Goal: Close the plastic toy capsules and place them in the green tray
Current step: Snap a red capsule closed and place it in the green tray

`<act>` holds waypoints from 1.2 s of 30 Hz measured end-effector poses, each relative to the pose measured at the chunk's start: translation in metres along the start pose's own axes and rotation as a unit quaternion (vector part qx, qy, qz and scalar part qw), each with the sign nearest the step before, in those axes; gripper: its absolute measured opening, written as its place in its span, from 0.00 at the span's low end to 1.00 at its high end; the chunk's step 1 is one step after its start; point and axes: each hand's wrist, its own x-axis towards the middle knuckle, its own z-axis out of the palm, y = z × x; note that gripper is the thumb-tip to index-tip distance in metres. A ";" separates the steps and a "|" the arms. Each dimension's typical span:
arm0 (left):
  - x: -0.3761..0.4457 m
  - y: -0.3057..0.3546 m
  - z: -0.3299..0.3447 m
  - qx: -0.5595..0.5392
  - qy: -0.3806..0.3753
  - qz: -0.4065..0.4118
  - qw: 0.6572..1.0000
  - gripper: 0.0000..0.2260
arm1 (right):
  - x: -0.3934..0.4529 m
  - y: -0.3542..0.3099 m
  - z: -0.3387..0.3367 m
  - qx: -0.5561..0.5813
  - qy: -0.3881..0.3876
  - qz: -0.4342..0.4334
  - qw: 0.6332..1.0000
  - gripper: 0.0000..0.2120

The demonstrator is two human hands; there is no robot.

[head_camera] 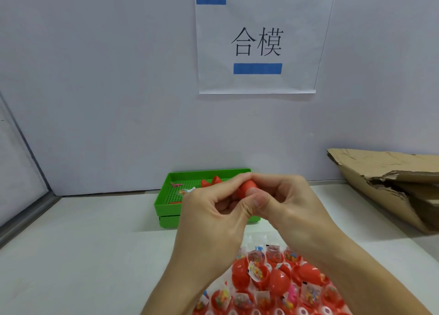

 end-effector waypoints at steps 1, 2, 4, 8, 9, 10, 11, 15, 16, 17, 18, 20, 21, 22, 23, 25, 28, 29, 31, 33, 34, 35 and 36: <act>0.000 0.000 0.000 0.000 -0.003 -0.003 1.000 0.14 | 0.000 0.000 -0.001 -0.001 0.000 0.006 1.000 0.10; 0.000 0.000 0.000 0.004 -0.004 -0.006 1.000 0.14 | 0.000 -0.001 -0.002 0.002 -0.003 0.009 1.000 0.10; 0.000 0.002 -0.002 0.023 -0.012 -0.006 1.000 0.14 | 0.001 -0.003 -0.003 0.040 -0.009 0.019 0.999 0.12; 0.002 0.007 -0.008 0.168 -0.045 0.018 0.985 0.21 | 0.002 -0.011 -0.006 0.183 -0.036 0.059 0.981 0.19; 0.002 0.006 -0.009 0.179 -0.031 0.027 0.983 0.22 | 0.003 -0.012 -0.006 0.186 -0.039 0.070 0.979 0.22; 0.002 0.005 -0.009 0.180 -0.010 0.034 0.983 0.21 | 0.004 -0.011 -0.006 0.187 -0.039 0.081 0.978 0.26; 0.003 0.004 -0.009 0.177 0.010 0.038 0.983 0.21 | 0.004 -0.011 -0.005 0.188 -0.034 0.093 0.977 0.28; 0.002 0.007 -0.007 0.189 0.027 0.036 0.981 0.14 | 0.006 -0.009 -0.003 0.176 -0.020 0.115 0.977 0.32; 0.003 0.007 -0.007 0.183 0.025 0.029 0.982 0.13 | 0.006 -0.008 -0.002 0.173 -0.016 0.118 0.978 0.33; 0.003 0.006 -0.006 0.168 0.028 0.020 0.985 0.12 | 0.006 -0.008 -0.002 0.171 -0.013 0.123 0.977 0.35; 0.003 0.005 -0.006 0.132 0.037 0.001 0.991 0.12 | 0.006 -0.009 -0.002 0.173 -0.012 0.131 0.976 0.36; 0.005 0.001 -0.007 -0.025 0.062 -0.072 0.995 0.14 | 0.006 -0.011 -0.004 0.189 -0.014 0.154 0.970 0.36; 0.006 -0.001 -0.009 -0.127 0.072 -0.122 0.982 0.15 | 0.006 -0.012 -0.005 0.195 -0.014 0.163 0.967 0.36; 0.007 -0.003 -0.010 -0.219 0.082 -0.169 0.957 0.16 | 0.005 -0.013 -0.006 0.196 -0.011 0.167 0.966 0.36; 0.008 -0.005 -0.012 -0.288 0.091 -0.204 0.931 0.16 | 0.005 -0.014 -0.008 0.193 -0.004 0.167 0.967 0.34; 0.008 -0.009 -0.014 -0.361 0.113 -0.238 0.894 0.15 | 0.004 -0.014 -0.009 0.185 0.013 0.162 0.969 0.31; 0.009 -0.013 -0.015 -0.389 0.133 -0.247 0.878 0.14 | 0.005 -0.015 -0.010 0.172 0.039 0.156 0.972 0.27; 0.009 -0.014 -0.015 -0.380 0.132 -0.245 0.882 0.14 | 0.006 -0.015 -0.010 0.161 0.050 0.154 0.974 0.25; 0.010 -0.013 -0.014 -0.323 0.129 -0.229 0.909 0.16 | 0.006 -0.014 -0.010 0.116 0.072 0.145 0.980 0.19; 0.008 -0.013 -0.013 -0.168 0.126 -0.183 0.961 0.16 | 0.006 -0.010 -0.010 0.051 0.087 0.134 0.986 0.11; 0.007 -0.013 -0.012 -0.065 0.125 -0.145 0.979 0.13 | 0.006 -0.008 -0.010 0.024 0.093 0.127 0.987 0.08; 0.005 -0.012 -0.011 0.025 0.124 -0.104 0.986 0.10 | 0.005 -0.007 -0.008 0.001 0.096 0.122 0.988 0.06; 0.004 -0.011 -0.010 0.092 0.125 -0.068 0.986 0.09 | 0.005 -0.006 -0.007 -0.019 0.097 0.116 0.988 0.05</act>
